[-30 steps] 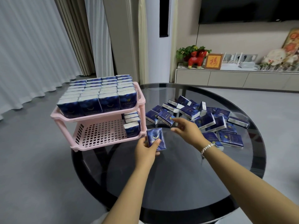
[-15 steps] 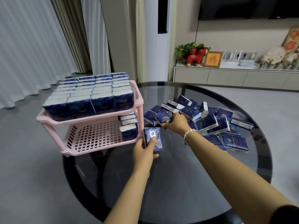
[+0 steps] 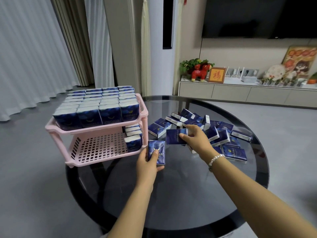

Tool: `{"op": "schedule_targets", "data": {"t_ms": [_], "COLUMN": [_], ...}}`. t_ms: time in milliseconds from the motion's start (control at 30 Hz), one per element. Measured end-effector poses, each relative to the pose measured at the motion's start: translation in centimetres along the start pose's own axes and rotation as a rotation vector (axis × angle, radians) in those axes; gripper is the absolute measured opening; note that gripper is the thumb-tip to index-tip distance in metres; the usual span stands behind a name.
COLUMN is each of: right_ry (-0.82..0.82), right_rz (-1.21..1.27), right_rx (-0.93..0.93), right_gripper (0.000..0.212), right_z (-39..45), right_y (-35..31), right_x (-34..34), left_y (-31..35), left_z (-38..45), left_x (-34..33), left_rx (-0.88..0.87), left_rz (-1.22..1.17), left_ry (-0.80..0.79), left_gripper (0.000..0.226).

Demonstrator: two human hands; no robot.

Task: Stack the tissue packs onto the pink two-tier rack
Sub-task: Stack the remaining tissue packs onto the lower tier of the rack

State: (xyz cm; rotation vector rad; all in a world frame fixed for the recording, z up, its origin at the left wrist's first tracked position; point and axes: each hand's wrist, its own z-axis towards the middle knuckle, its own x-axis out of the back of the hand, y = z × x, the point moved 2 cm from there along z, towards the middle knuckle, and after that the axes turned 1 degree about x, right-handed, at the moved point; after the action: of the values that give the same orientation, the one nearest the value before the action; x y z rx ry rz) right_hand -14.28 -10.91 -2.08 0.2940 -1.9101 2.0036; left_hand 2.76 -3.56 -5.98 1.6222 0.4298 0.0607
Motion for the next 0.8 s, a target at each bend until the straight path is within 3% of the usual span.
{"op": "schedule_targets", "data": {"t_ms": [100, 300, 533, 800], "right_ry": [0.03, -0.022, 0.002, 0.075], "right_rz": [0.135, 0.112, 0.117, -0.019], "right_rx": [-0.004, 0.141, 0.207, 0.194], "right_gripper": [0.037, 0.011, 0.013, 0.021], "right_z": [-1.4, -4.5, -6.7, -5.5], "right_y": [-0.4, -2.3, -1.4, 1.2], "right_x": [1.4, 2.3, 1.1, 1.5], "left_y": [0.0, 0.3, -0.1, -1.2], "left_z": [-0.4, -1.9, -3.5, -2.2], "left_x": [-0.2, -1.3, -3.0, -3.2], "left_rx": [0.016, 0.107, 0.169, 0.165], "left_rz": [0.017, -0.003, -0.026, 0.025], "left_ry": [-0.034, -0.167, -0.395, -0.304], "left_gripper": [0.029, 0.031, 0.037, 0.04]}}
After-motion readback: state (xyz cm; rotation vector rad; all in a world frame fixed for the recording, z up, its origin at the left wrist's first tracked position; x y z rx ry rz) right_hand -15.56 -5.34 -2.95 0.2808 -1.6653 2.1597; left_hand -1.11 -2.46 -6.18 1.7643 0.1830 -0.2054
